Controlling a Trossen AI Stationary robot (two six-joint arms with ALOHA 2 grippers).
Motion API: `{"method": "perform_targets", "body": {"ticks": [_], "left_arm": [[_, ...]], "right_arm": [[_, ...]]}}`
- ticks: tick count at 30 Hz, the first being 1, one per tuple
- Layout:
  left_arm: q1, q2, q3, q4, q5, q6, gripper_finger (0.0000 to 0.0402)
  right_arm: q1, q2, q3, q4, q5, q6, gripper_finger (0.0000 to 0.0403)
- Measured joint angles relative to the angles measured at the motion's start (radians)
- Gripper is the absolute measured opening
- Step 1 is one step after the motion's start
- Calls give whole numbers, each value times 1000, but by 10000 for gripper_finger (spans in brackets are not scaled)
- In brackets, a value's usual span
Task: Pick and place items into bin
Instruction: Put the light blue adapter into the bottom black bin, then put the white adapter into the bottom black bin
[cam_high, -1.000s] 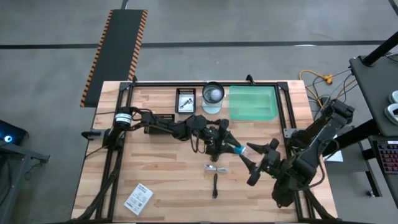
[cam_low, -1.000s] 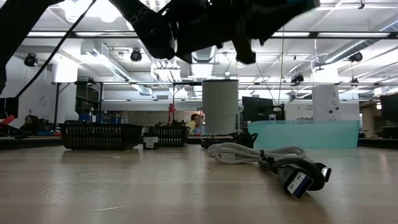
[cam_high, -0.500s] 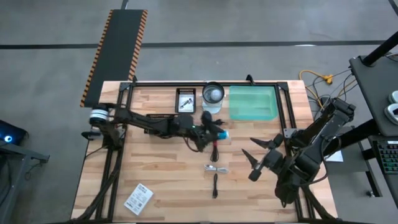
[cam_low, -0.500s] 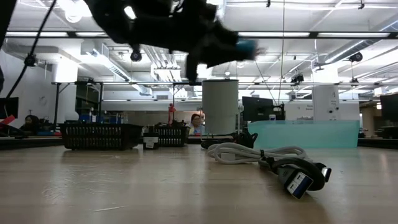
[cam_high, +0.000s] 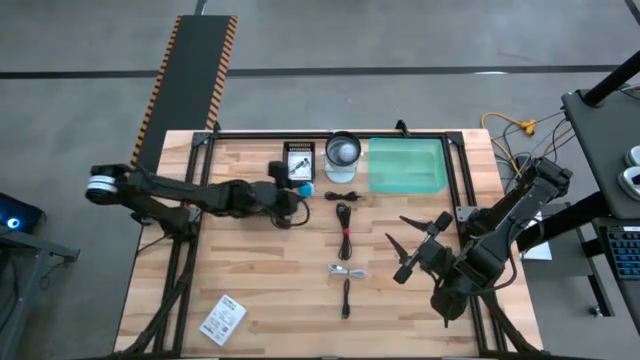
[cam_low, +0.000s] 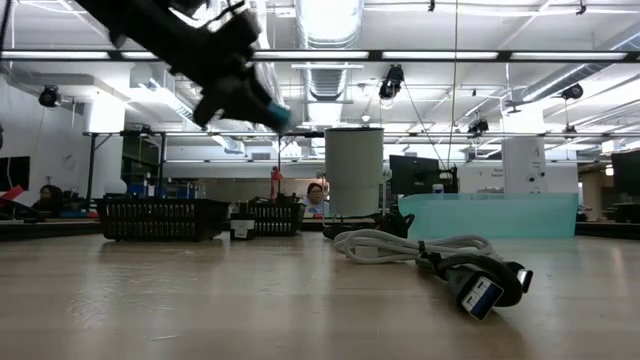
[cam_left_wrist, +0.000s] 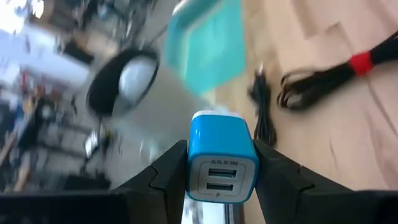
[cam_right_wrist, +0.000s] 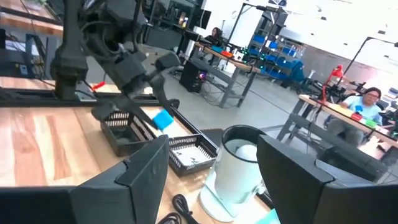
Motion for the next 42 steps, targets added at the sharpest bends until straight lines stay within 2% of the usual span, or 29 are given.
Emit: {"method": "perform_targets", "body": {"ticks": [3,8,12,17,26,34,37,42], "left_arm": [[-1,-63,-26,-106,-40,-90,133],[-1,-129,-31,-350,-49,-292,133],[-1,-139,-32,-479,-47,-443,133],[-1,-122,-34,-634,-53,-511,133],[-1,-66,-34,-654,-70,-510,134],[-1,-38,-30,-652,-76,-510,255],[-1,-38,-26,-652,-76,-510,275],[-1,-39,2,-553,-62,-455,281]], "right_arm": [[-7,0,-9,0,0,0,228],[-10,1,-15,-2,0,0,228],[-10,1,-23,-3,0,0,228],[-10,1,-47,-5,0,0,228],[-10,1,-66,-2,0,6,228],[-10,1,-72,-2,0,13,228],[-10,1,-72,-2,0,16,228],[-10,1,-72,-2,0,16,228]]}}
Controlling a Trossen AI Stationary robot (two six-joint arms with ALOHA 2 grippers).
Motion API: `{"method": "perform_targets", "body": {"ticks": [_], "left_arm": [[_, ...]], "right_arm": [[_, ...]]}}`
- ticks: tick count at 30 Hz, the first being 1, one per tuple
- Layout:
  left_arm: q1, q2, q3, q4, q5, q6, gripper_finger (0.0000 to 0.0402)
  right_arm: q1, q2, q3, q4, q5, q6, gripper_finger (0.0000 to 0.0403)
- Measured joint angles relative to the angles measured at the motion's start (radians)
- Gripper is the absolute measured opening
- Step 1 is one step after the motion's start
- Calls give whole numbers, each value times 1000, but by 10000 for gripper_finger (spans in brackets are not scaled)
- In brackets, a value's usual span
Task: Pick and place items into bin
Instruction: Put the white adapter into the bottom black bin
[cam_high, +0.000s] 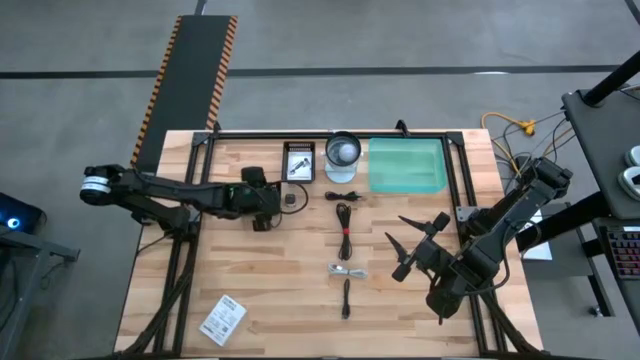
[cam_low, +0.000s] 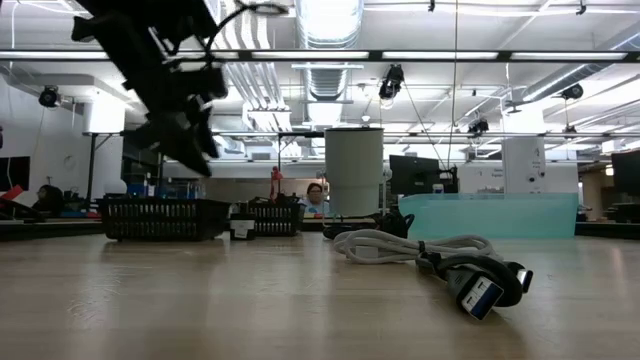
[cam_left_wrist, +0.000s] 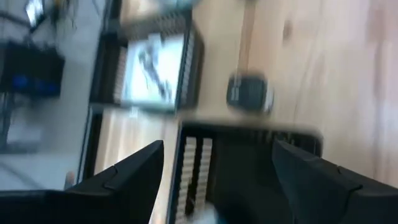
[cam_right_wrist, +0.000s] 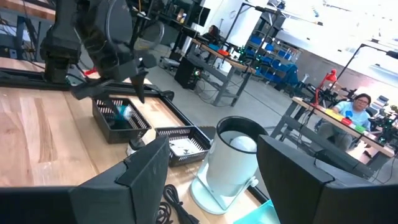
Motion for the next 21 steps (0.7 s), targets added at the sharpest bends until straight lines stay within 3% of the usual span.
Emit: {"method": "perform_targets", "body": {"ticks": [6,21], "left_arm": [[9,12,5,225,247,109,282],[110,225,53,218,255,158,283]], "right_arm": [[0,0,0,0,0,0,228],[1,0,-7,-1,-6,-4,228]]}}
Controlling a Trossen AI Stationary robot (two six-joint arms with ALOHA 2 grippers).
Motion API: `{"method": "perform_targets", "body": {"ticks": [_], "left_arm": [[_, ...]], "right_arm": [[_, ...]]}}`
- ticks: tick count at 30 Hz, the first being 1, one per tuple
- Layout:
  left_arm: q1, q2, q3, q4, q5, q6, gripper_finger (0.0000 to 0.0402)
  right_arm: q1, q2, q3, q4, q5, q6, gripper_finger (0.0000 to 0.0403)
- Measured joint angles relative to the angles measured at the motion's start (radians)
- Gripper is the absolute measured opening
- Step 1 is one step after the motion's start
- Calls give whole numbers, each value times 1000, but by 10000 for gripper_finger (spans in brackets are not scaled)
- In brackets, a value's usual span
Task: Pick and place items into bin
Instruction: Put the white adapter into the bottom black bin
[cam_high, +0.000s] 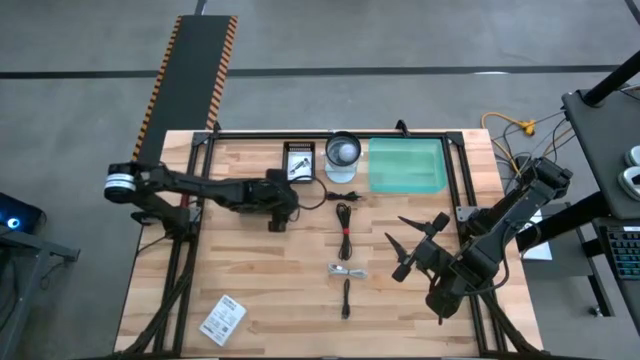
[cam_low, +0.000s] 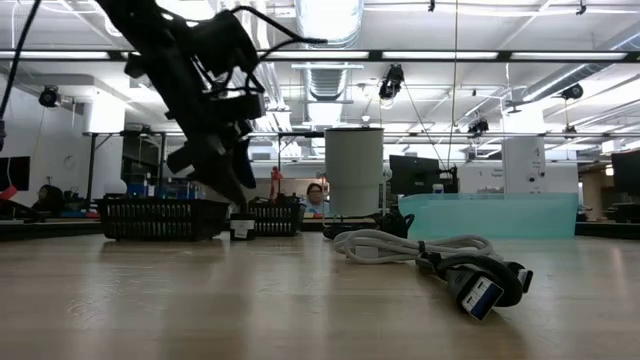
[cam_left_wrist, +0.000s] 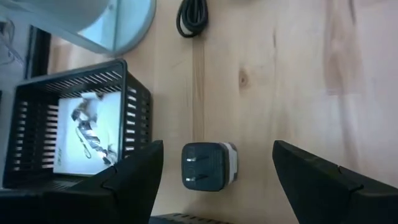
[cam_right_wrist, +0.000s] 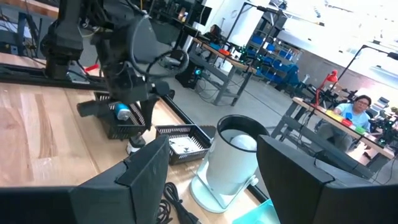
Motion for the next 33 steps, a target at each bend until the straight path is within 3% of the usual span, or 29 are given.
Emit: {"method": "perform_targets", "body": {"ticks": [8,14,20,23,33], "left_arm": [[62,68,46,-41,7,8,283],[107,94,51,-59,99,1,283],[121,97,51,-58,107,0,283],[120,97,52,-57,159,-1,282],[131,97,50,-57,169,-1,238]], "right_arm": [[0,0,-5,-1,-1,0,228],[0,0,-7,0,-2,0,228],[0,0,-10,-1,-3,-1,228],[0,0,-11,-1,-2,-1,228],[0,0,-18,-1,-2,-4,228]]}}
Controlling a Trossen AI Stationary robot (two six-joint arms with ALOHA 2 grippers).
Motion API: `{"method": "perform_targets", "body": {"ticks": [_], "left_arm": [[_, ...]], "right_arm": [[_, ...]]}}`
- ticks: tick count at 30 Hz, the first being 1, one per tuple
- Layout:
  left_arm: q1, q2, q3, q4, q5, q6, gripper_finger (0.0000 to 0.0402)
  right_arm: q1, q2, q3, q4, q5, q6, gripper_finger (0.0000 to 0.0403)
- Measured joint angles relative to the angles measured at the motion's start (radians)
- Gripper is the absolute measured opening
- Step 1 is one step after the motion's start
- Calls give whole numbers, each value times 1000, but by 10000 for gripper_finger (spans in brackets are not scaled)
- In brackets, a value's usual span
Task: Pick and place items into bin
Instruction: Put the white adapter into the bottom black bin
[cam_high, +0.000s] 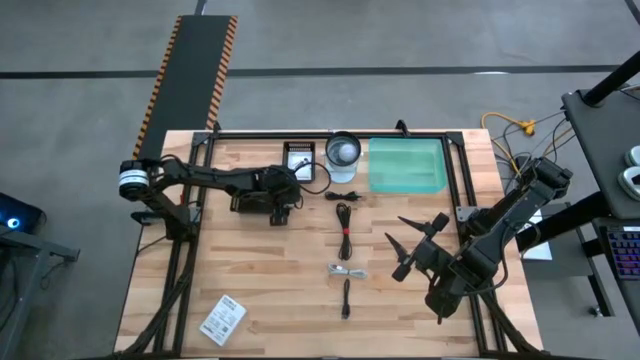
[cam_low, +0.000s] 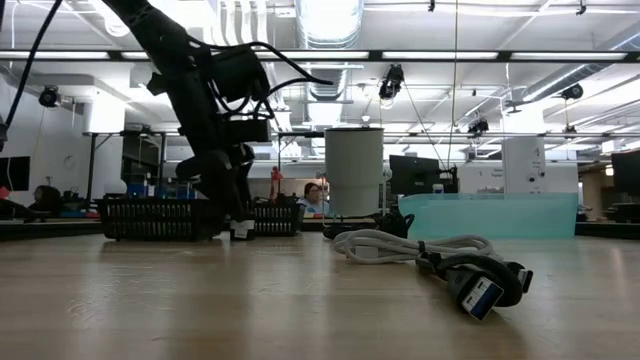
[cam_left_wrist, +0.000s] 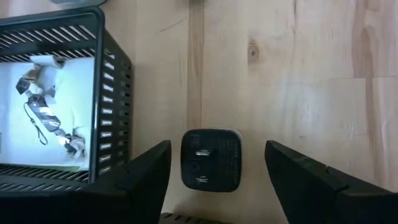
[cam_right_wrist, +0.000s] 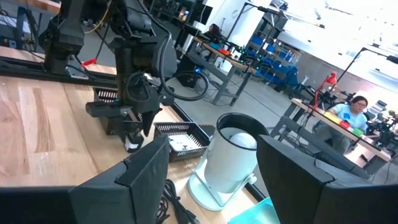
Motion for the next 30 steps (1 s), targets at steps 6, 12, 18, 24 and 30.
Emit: {"method": "perform_targets", "body": {"ticks": [6,12,18,24,30], "left_arm": [[8,0,-2,1,11,0,215],[15,0,-3,12,12,-1,214],[16,0,-12,28,13,-2,214],[17,0,-16,27,13,-3,214],[19,0,-23,28,15,-26,214]], "right_arm": [[0,0,-4,0,0,0,228],[0,0,-7,1,0,0,228],[0,0,-8,1,-25,0,228],[0,0,-9,1,-26,0,228],[0,0,-9,1,-27,0,228]]}}
